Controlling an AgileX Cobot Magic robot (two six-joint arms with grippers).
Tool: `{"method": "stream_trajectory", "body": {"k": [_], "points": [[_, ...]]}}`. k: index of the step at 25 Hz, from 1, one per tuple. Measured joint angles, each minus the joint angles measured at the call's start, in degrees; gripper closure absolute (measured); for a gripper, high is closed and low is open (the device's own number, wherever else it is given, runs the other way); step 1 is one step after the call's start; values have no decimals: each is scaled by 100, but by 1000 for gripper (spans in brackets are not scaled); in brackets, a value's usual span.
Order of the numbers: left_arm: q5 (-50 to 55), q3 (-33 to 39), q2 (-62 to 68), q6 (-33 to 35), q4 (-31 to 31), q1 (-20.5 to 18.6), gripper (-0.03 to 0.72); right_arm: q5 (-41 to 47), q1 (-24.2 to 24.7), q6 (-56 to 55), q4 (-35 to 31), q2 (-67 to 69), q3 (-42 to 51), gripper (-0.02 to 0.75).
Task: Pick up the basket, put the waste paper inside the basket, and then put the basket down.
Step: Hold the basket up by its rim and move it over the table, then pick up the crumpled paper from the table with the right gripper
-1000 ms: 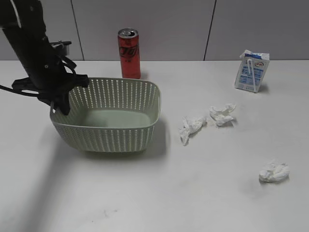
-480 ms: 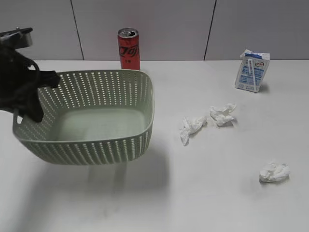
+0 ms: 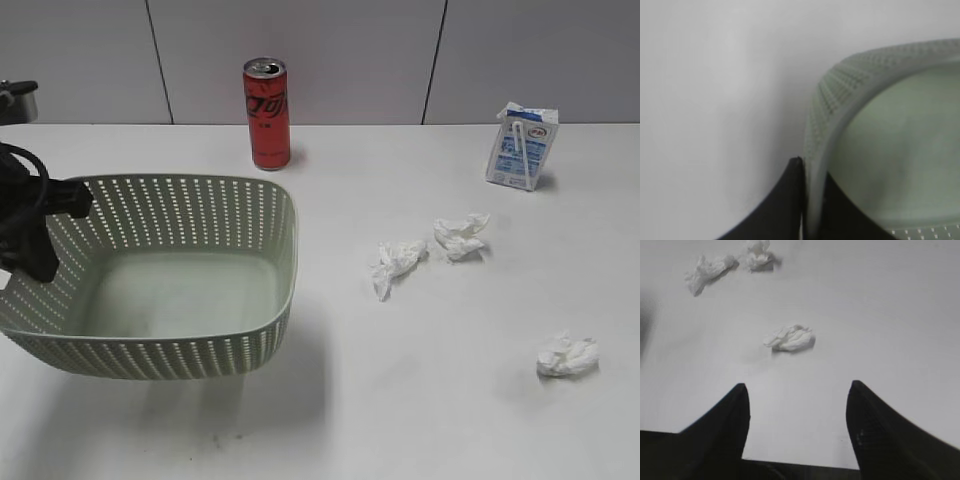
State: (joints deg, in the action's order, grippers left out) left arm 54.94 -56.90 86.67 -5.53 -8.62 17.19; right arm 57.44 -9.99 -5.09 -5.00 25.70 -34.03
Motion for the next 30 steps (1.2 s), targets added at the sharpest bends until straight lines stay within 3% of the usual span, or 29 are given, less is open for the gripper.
{"method": "stream_trajectory", "body": {"k": [3,7,16,22,30], "points": [[-7,0,0,12,6,0,683,-61,0,-119,-297,1309,-386,277],[-7,0,0,12,6,0,683,-142,0,-1100,-415,3060,-743,277],[-7,0,0,12,6,0,683,-1257,0,-2317,-650,6269,-1016,274],[-7,0,-5,12,6,0,683,-1962,0,-2486,-725,7260,-1098,209],[-7,0,-11,12,6,0,683,-2487,0,-2701,-656,7475,-1102,198]]}}
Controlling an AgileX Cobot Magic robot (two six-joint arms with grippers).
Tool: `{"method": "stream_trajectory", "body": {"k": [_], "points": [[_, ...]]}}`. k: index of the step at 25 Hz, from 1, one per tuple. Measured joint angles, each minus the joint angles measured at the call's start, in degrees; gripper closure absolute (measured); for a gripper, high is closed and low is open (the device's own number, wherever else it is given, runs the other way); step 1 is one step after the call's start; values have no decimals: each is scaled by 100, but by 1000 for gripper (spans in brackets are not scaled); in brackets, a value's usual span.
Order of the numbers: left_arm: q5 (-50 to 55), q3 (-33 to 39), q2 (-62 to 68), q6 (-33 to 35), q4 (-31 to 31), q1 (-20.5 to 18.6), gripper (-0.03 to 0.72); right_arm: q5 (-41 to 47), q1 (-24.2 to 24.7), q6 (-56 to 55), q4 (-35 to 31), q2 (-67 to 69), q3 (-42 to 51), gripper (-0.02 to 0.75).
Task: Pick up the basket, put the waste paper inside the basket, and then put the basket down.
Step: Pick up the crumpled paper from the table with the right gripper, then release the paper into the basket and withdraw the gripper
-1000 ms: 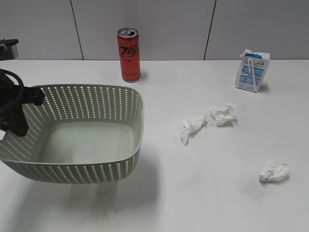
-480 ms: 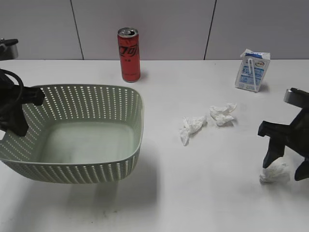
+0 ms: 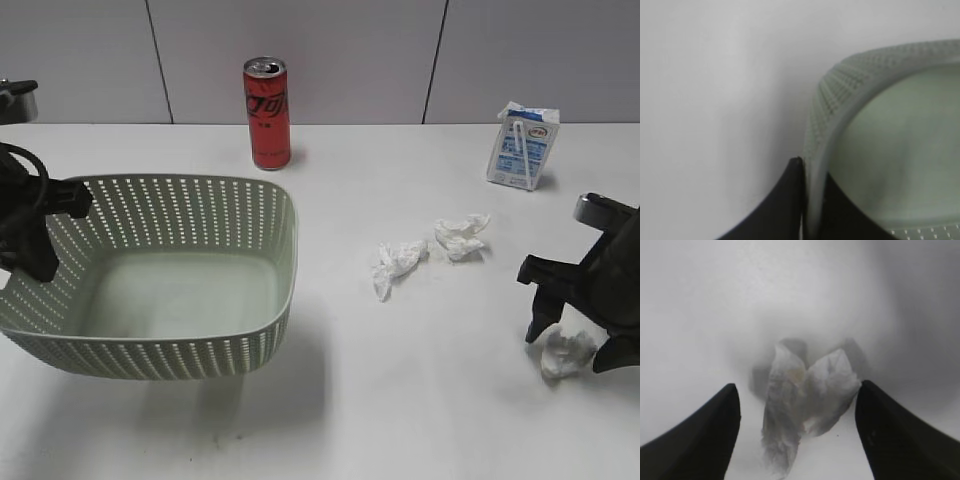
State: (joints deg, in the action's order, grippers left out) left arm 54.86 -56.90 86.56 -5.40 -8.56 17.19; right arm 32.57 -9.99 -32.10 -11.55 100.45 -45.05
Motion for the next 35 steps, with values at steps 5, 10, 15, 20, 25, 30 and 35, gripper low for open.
{"method": "stream_trajectory", "body": {"k": [5,10,15,20,25,30,35], "points": [[0,0,-6,0,0,0,683,0,0,-39,90,236,0,200],[0,0,-6,0,0,0,683,0,0,-46,106,252,0,337],[0,0,-6,0,0,0,683,-86,0,-54,106,252,0,591],[0,0,-6,0,0,0,683,-160,-5,306,100,136,-6,714],[0,0,-6,0,0,0,683,-211,-107,1927,-649,-740,-197,714],[0,0,-6,0,0,0,683,-211,-1087,4959,-1973,-1523,-1136,715],[12,0,-6,0,0,0,683,-532,-2599,6506,-2257,-1462,-2178,715]]}}
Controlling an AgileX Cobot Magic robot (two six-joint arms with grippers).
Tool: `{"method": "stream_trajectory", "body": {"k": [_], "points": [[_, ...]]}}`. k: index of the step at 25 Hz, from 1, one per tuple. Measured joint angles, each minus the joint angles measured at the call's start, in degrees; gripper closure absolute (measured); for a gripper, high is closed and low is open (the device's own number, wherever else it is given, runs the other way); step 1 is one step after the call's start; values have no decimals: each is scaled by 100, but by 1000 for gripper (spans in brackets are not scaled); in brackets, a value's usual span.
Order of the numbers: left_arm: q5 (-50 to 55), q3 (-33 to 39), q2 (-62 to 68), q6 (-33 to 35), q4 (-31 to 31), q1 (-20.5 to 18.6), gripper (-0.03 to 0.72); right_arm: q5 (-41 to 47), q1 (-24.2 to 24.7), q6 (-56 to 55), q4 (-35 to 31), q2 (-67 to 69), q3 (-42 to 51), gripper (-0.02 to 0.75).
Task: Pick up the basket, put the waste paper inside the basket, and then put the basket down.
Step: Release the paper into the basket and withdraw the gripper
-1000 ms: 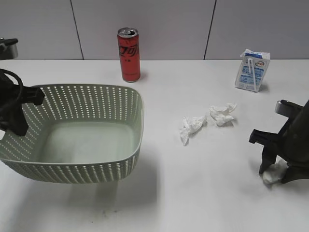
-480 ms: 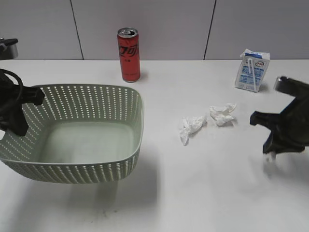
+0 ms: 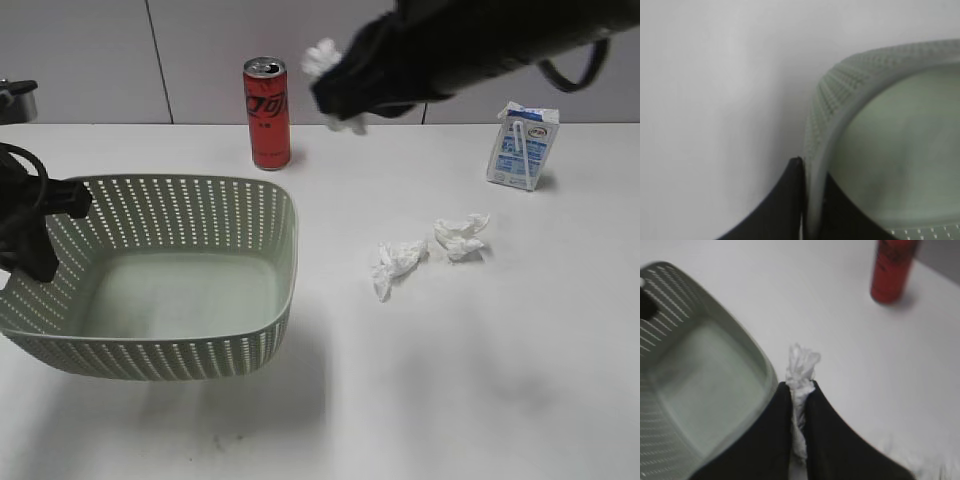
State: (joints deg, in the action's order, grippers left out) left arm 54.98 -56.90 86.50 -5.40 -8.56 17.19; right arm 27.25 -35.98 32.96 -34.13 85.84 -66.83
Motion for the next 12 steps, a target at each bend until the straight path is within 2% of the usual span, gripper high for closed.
{"method": "stream_trajectory", "body": {"k": [3,6,9,12], "points": [[4,0,0,0,-11,0,683,-426,-643,321,-43,369,-331,715],[4,0,0,0,-37,0,683,-463,-1025,400,-133,901,-466,690],[27,0,0,0,-63,0,683,-388,-1201,415,-215,1384,-491,539],[78,0,0,0,-67,0,683,-336,-1235,422,-226,1650,-491,299]]}}
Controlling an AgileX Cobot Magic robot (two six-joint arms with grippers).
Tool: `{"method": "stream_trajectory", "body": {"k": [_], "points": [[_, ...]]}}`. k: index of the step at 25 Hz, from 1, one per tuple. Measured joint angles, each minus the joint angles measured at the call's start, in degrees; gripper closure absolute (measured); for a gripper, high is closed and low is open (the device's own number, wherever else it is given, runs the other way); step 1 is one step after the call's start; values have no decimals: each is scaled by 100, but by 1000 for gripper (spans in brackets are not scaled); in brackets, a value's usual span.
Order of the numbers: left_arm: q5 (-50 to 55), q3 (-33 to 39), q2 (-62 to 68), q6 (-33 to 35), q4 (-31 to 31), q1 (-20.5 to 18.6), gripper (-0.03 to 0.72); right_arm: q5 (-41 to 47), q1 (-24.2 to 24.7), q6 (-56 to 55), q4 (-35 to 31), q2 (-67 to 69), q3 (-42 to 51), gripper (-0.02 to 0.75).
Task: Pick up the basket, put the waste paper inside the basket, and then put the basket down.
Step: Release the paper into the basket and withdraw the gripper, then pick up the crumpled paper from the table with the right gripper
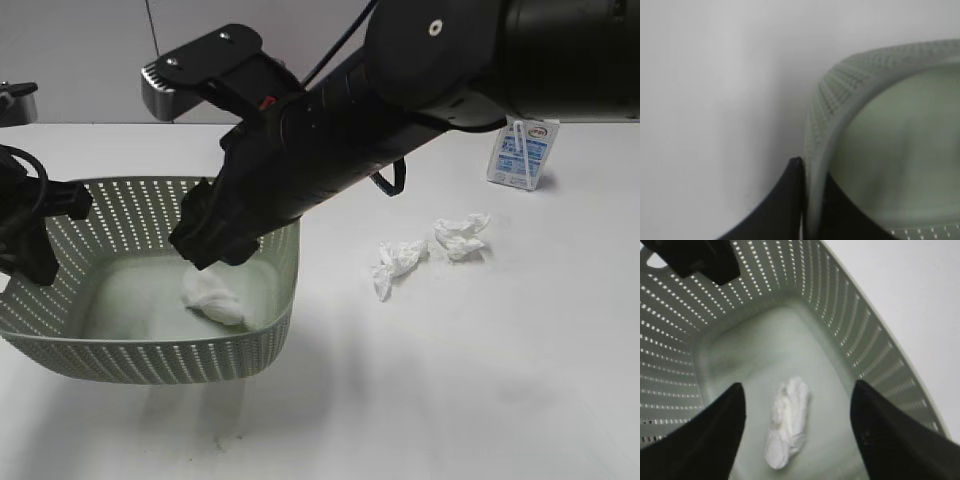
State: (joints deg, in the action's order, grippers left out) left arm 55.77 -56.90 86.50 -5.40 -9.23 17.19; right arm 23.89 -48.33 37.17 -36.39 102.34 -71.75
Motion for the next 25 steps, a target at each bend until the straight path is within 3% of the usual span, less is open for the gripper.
{"method": "stream_trajectory", "body": {"k": [2,5,10,17,20,25], "points": [[22,0,0,0,0,0,683,-5,0,5,0,29,-7,164],[27,0,0,0,0,0,683,-22,8,-3,181,-41,-107,102],[26,0,0,0,0,0,683,65,435,-1739,1107,-345,-593,99],[28,0,0,0,0,0,683,1210,1948,-5015,2902,-173,-955,156],[28,0,0,0,0,0,683,1791,2322,-5506,3506,277,-960,167],[28,0,0,0,-2,0,683,2289,2732,-5640,3716,1203,-1155,169]]}}
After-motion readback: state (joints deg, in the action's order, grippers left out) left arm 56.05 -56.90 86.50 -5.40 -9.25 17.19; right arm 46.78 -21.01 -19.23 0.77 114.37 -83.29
